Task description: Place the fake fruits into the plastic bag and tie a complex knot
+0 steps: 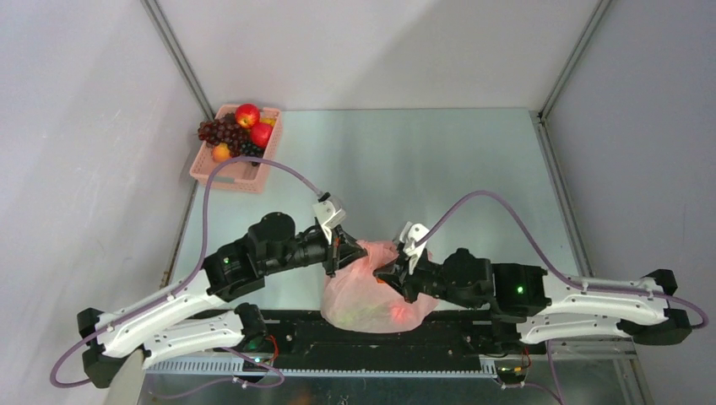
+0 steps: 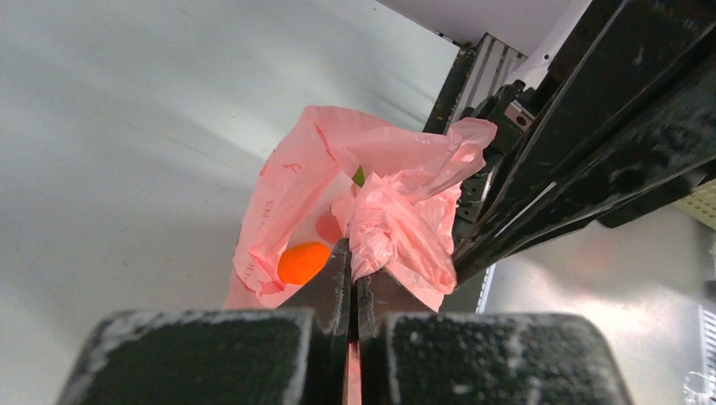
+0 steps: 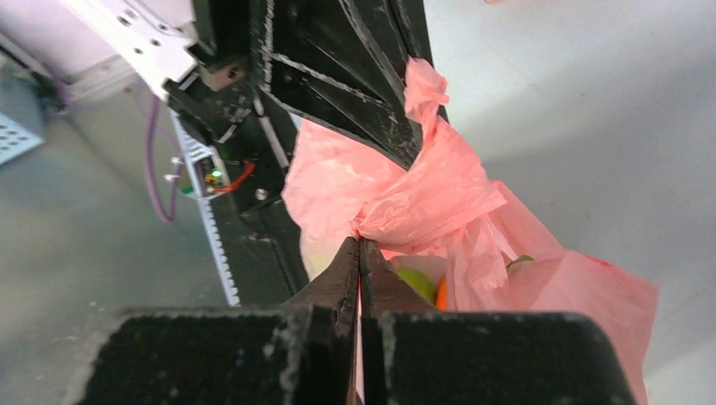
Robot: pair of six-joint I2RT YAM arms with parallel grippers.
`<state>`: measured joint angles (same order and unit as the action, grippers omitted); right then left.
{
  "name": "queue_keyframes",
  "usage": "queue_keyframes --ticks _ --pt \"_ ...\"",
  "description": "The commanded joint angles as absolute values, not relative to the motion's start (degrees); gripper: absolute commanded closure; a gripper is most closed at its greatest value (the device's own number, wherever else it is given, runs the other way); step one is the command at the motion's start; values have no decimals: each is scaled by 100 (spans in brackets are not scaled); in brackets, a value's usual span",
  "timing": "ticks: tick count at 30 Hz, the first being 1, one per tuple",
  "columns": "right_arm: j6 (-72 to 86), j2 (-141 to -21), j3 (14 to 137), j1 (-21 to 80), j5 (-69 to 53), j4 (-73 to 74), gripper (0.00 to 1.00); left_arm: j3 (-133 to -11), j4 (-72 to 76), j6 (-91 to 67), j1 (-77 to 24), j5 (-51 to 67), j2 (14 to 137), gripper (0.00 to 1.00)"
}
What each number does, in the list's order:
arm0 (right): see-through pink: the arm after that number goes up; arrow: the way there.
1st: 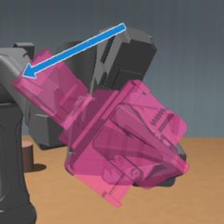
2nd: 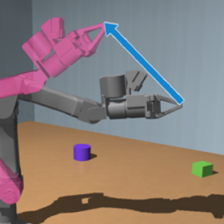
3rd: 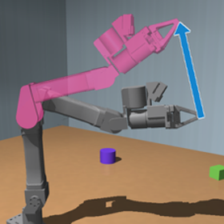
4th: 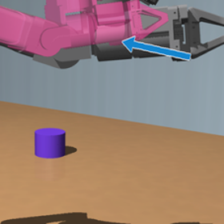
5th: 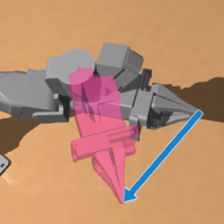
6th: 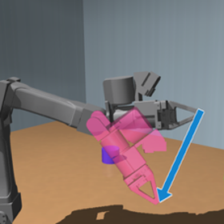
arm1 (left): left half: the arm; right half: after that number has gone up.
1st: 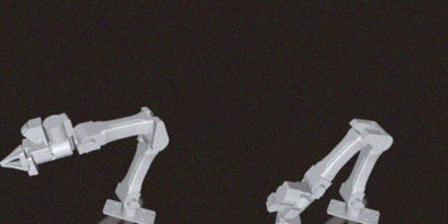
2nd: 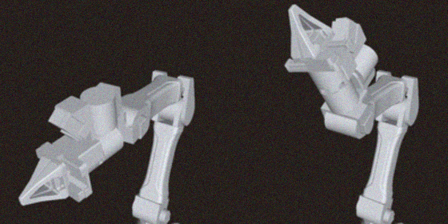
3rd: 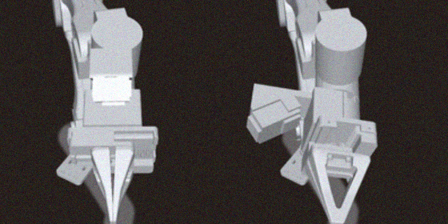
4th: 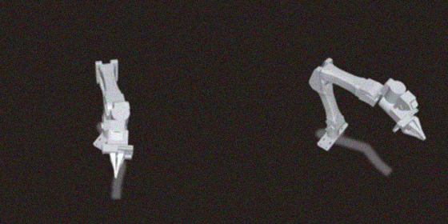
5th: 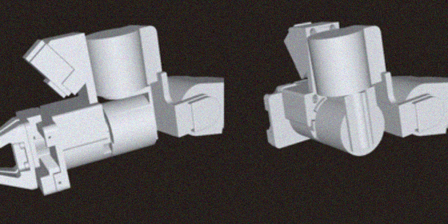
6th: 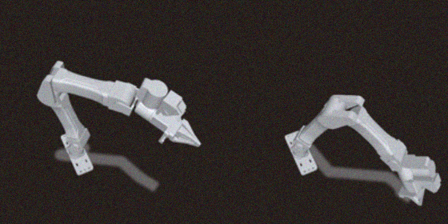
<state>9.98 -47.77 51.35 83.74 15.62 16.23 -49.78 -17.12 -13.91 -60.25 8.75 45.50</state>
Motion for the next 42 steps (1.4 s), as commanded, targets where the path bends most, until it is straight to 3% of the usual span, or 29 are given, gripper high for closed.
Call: queue_keyframes --ticks 1,9,16,23,28,37,42 --pt "800 -4993 4931 8753 2799 1563 100 -4905 -1313 -1637 -5990 799 4363 100" --pt "556 -5006 4659 8824 3019 1353 100 -4894 -1391 -1626 -5987 1249 4287 98" --pt "425 -4803 4563 8865 2711 1164 100 -5009 -1446 -1698 -5990 1477 4387 69" --pt "367 -4804 4562 8894 2687 1162 100 -5155 -1465 -1677 -5990 1637 4568 63" --pt "312 -4792 4562 8909 2659 1201 100 -5221 -1475 -1677 -5986 1439 4627 51" --pt "305 -4780 4567 8947 2616 1268 100 -5390 -1541 -1739 -5916 1039 4861 44" --pt "317 -4763 4562 8956 2684 1283 100 -5442 -1545 -1704 -5915 1283 4987 47"
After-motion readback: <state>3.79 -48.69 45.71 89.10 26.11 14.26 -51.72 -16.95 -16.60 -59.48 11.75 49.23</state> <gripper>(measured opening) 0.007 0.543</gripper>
